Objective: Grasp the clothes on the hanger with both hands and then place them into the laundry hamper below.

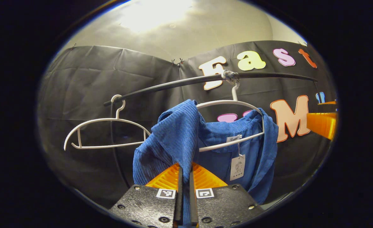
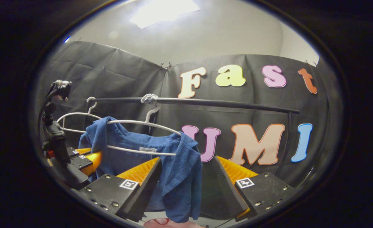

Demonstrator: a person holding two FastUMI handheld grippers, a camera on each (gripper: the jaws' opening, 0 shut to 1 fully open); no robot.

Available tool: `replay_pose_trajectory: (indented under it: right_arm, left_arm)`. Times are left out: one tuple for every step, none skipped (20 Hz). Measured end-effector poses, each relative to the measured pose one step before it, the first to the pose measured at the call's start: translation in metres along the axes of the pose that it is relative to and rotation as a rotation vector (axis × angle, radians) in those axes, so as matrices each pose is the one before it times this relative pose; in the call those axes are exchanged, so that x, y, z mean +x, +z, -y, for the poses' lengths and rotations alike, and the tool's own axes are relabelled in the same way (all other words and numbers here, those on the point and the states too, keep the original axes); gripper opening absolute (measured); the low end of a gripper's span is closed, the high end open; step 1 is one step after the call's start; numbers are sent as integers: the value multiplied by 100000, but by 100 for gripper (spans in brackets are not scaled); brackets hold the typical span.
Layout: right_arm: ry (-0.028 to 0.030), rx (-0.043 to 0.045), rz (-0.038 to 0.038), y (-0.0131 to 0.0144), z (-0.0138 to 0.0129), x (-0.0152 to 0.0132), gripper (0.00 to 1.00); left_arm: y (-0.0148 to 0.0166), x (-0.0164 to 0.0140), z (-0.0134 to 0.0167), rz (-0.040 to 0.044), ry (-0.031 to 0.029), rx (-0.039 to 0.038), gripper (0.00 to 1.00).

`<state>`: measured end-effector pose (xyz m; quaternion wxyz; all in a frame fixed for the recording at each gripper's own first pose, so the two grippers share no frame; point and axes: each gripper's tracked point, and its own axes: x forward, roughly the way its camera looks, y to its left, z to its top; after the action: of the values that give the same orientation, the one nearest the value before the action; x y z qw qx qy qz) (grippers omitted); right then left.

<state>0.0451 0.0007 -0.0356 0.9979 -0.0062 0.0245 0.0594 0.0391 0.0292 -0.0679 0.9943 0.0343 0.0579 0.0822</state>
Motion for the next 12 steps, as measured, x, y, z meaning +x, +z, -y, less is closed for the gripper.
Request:
replay_pose_trajectory:
  right_arm:
    - [416, -144, -644, -250, -19, 521, 96]
    - [450, -233, -595, -603, -259, 864, 95]
    - [443, -323, -662, -371, -197, 893, 96]
    - [496, -418, -253, -402, -418, 1040, 95]
    - [256, -498, -7, -259, -422, 891, 96]
    - [-187, -447, 60, -286, -333, 750, 96]
    - [-289, -99, 142, -290, -281, 854, 94]
    - [-128, 213, -135, -342, -227, 857, 94]
    - [-428, 219, -390, -340, -139, 755, 96]
    - [-687, 272, -388, -513, 42, 853, 94]
    - [-692, 295, -519, -417, 60, 721, 94]
    - [-905, 118, -597, -444, 128, 712, 94]
  left_arm:
    - [52, -170, 63, -407, -939, -25, 3]
    - [10, -114, 34, -399, -1056, 268, 2]
    - [23, -112, 36, -714, -1411, 447, 1]
    - [13, -144, 77, -504, -1372, 495, 4]
    - [79, -44, 72, -559, -1374, 776, 5]
    - [-53, -57, -6, -489, -940, 666, 3]
    - [12, -138, -5, -736, -1014, 399, 3]
    - [22, -243, -67, -557, -803, -114, 3]
    - [110, 4, 18, -448, -713, -109, 3]
    - [-7, -111, -63, -491, -614, 30, 4]
    - [61, -48, -52, -541, -479, -84, 3]
    - [8, -127, -20, -581, -501, -203, 5]
